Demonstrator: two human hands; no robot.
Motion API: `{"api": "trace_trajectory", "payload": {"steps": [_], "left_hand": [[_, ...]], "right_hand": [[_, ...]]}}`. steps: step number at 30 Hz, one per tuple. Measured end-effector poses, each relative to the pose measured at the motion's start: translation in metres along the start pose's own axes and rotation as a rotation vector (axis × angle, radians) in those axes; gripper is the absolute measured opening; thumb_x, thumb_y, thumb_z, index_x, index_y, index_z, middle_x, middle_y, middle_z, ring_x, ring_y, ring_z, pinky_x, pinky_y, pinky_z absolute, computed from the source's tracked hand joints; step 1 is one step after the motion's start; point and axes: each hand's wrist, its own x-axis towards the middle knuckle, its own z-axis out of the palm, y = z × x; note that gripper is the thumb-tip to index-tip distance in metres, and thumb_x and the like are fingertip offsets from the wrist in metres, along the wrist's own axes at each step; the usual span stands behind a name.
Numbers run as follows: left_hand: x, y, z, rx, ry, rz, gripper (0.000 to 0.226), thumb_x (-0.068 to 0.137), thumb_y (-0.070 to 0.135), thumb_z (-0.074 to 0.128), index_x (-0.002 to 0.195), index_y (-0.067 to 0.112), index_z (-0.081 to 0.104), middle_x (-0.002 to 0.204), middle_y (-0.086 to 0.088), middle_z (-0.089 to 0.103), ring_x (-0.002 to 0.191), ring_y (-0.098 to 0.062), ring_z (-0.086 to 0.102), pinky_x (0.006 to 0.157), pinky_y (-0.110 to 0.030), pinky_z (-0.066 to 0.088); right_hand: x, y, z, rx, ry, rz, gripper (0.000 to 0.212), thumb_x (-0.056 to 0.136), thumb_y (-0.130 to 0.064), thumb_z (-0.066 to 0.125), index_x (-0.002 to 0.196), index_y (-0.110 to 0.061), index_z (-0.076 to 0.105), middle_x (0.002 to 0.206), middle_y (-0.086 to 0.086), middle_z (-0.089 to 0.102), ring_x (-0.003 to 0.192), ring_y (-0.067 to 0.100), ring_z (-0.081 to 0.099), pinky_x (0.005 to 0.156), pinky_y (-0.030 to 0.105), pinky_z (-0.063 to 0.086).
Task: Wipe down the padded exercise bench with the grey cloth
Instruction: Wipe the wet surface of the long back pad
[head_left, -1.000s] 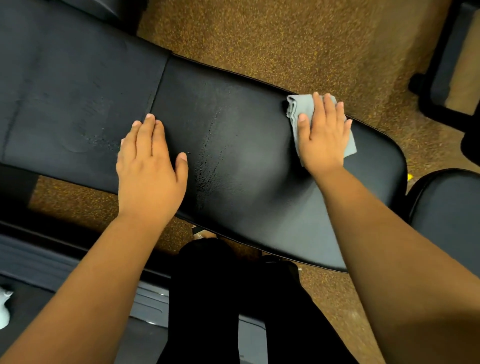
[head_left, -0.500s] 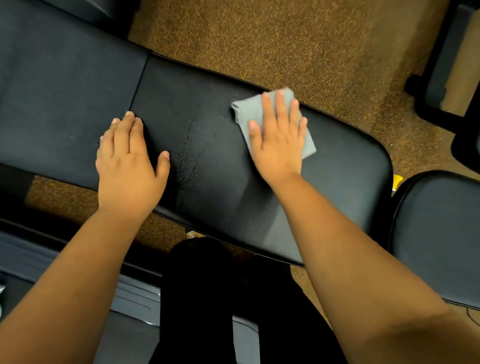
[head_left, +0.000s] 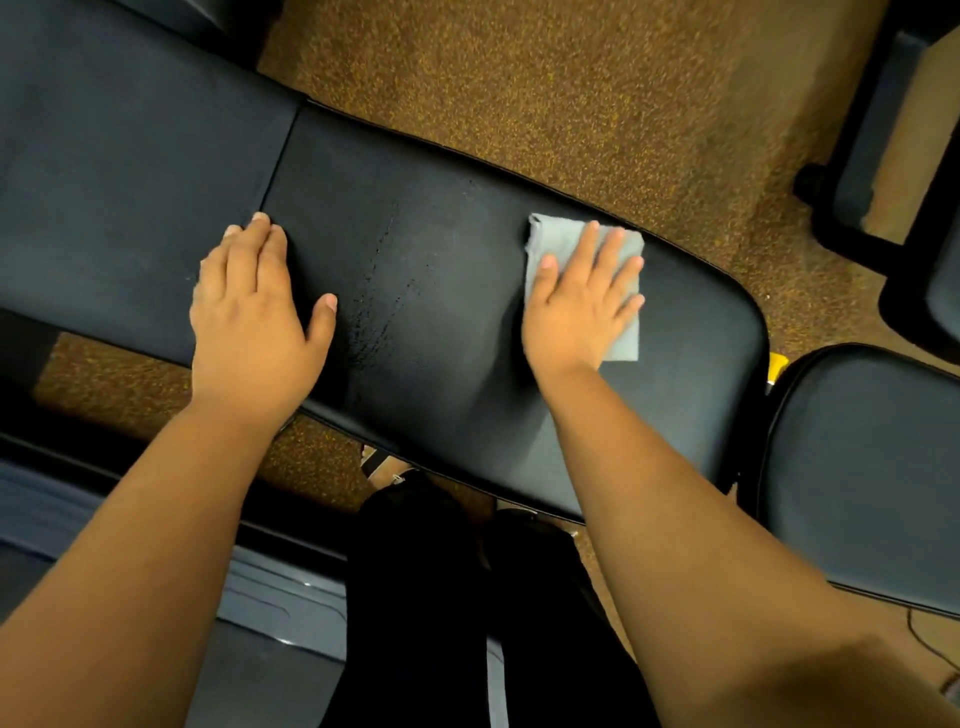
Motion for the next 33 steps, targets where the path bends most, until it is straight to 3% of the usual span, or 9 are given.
{"api": "trace_trajectory", "payload": {"steps": [5, 9, 16, 22, 24, 28, 33], "left_hand": [[-0.001, -0.003, -0.001, 0.022, -0.018, 0.024, 0.067, 0.096, 0.037, 0.053, 0.145, -0.003, 0.031, 0.152, -0.019, 0.031, 0.141, -0.037, 0.025, 0.116, -0.048, 0.021], [-0.001, 0.0, -0.001, -0.005, -0.02, 0.009, 0.067, 0.095, 0.034, 0.054, 0.145, -0.003, 0.031, 0.153, -0.019, 0.03, 0.142, -0.037, 0.023, 0.116, -0.051, 0.021], [-0.001, -0.003, -0.001, -0.008, -0.015, 0.019, 0.067, 0.096, 0.037, 0.052, 0.146, -0.003, 0.031, 0.153, -0.018, 0.03, 0.142, -0.036, 0.024, 0.116, -0.051, 0.022], [-0.003, -0.006, 0.002, 0.003, 0.001, 0.024, 0.068, 0.097, 0.04, 0.049, 0.147, -0.001, 0.03, 0.154, -0.017, 0.029, 0.142, -0.035, 0.025, 0.117, -0.048, 0.022], [-0.003, -0.005, 0.001, -0.001, -0.002, 0.021, 0.068, 0.096, 0.04, 0.049, 0.147, 0.0, 0.029, 0.155, -0.016, 0.028, 0.142, -0.034, 0.024, 0.117, -0.048, 0.022], [-0.003, -0.007, 0.0, 0.006, -0.016, 0.027, 0.069, 0.097, 0.041, 0.048, 0.148, 0.001, 0.028, 0.155, -0.015, 0.028, 0.143, -0.033, 0.023, 0.117, -0.047, 0.022], [-0.003, -0.009, -0.002, 0.007, -0.02, 0.038, 0.067, 0.097, 0.042, 0.049, 0.147, 0.001, 0.031, 0.154, -0.014, 0.03, 0.142, -0.032, 0.026, 0.115, -0.048, 0.026]], "right_hand": [[-0.026, -0.051, 0.014, -0.062, -0.036, -0.413, 0.06, 0.102, -0.047, 0.028, 0.156, -0.024, 0.017, 0.165, 0.005, 0.009, 0.15, 0.036, 0.001, 0.118, 0.057, 0.0], [-0.044, -0.029, 0.011, -0.054, -0.122, -0.663, 0.058, 0.103, -0.048, 0.029, 0.156, -0.025, 0.018, 0.165, 0.002, 0.01, 0.151, 0.031, -0.002, 0.12, 0.054, 0.0], [-0.012, 0.066, -0.007, -0.041, -0.076, -0.349, 0.065, 0.099, -0.051, 0.021, 0.155, -0.019, 0.021, 0.164, 0.009, 0.012, 0.149, 0.038, 0.006, 0.118, 0.057, 0.007], [0.005, 0.042, -0.006, -0.009, 0.019, -0.038, 0.065, 0.099, -0.048, 0.02, 0.157, -0.018, 0.017, 0.164, 0.009, 0.008, 0.15, 0.037, 0.004, 0.117, 0.06, 0.008], [-0.001, 0.014, 0.0, -0.031, 0.016, -0.088, 0.064, 0.099, -0.047, 0.02, 0.157, -0.018, 0.017, 0.164, 0.009, 0.009, 0.15, 0.038, 0.005, 0.117, 0.06, 0.008], [-0.039, -0.033, 0.014, -0.071, -0.038, -0.425, 0.062, 0.101, -0.047, 0.023, 0.156, -0.018, 0.02, 0.163, 0.01, 0.013, 0.149, 0.04, 0.007, 0.117, 0.06, 0.007], [-0.102, -0.019, 0.022, -0.115, -0.114, -0.71, 0.059, 0.103, -0.045, 0.029, 0.156, -0.02, 0.019, 0.164, 0.008, 0.012, 0.151, 0.034, 0.001, 0.12, 0.056, 0.005]]}}
